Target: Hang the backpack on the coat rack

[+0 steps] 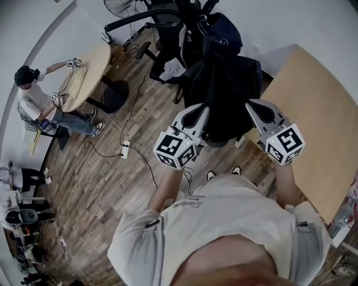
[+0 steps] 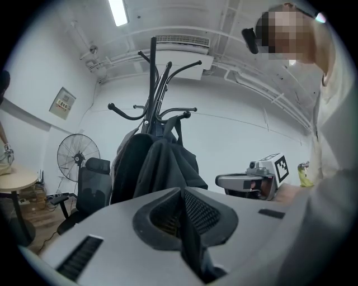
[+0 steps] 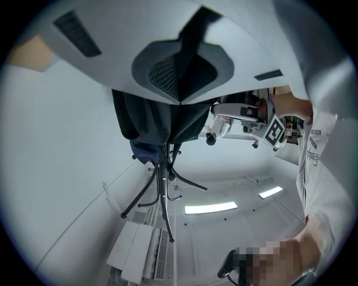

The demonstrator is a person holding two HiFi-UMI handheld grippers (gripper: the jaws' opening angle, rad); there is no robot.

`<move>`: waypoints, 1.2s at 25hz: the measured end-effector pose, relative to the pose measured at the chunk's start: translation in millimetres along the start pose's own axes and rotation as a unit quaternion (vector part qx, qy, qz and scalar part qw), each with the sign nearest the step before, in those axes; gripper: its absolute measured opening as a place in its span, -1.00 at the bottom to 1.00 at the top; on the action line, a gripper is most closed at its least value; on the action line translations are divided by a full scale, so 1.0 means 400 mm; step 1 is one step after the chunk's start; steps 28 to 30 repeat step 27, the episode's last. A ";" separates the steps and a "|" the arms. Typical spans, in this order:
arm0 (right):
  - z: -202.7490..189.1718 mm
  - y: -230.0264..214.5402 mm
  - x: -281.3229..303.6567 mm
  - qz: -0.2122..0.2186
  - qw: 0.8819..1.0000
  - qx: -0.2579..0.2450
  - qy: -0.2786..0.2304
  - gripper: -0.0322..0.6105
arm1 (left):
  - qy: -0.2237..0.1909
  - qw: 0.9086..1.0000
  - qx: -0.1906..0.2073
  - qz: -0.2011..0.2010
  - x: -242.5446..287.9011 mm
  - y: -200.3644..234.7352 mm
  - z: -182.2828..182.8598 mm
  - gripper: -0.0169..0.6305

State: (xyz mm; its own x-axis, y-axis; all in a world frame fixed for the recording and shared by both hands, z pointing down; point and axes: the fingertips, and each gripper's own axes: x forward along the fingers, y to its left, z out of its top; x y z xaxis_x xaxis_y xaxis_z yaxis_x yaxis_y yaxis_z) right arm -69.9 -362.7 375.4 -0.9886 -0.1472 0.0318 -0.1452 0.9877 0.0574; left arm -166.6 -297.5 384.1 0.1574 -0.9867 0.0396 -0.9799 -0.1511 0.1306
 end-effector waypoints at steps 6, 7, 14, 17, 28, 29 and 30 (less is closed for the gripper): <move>-0.005 0.008 0.015 0.017 1.000 0.004 -0.005 -0.91 | -0.003 1.000 0.000 0.002 0.001 -0.003 0.005 -0.86; -0.010 0.010 0.019 0.020 1.000 0.005 -0.005 -0.91 | -0.003 1.000 0.001 0.003 0.001 -0.001 0.003 -0.86; -0.027 0.008 0.028 0.022 1.000 0.007 -0.012 -0.91 | -0.007 1.000 -0.004 0.010 0.003 0.004 -0.006 -0.86; -0.028 -0.008 0.027 0.014 1.000 0.009 -0.017 -0.91 | -0.006 1.000 -0.004 0.009 0.003 0.006 -0.005 -0.86; -0.029 -0.009 0.037 0.038 0.999 0.004 -0.021 -0.91 | -0.008 1.000 -0.005 0.010 0.020 0.006 -0.002 -0.86; -0.029 -0.009 0.037 0.038 0.999 0.004 -0.021 -0.91 | -0.008 1.000 -0.005 0.010 0.020 0.006 -0.002 -0.86; -0.029 -0.009 0.037 0.038 0.999 0.004 -0.021 -0.91 | -0.008 1.000 -0.005 0.010 0.020 0.006 -0.002 -0.86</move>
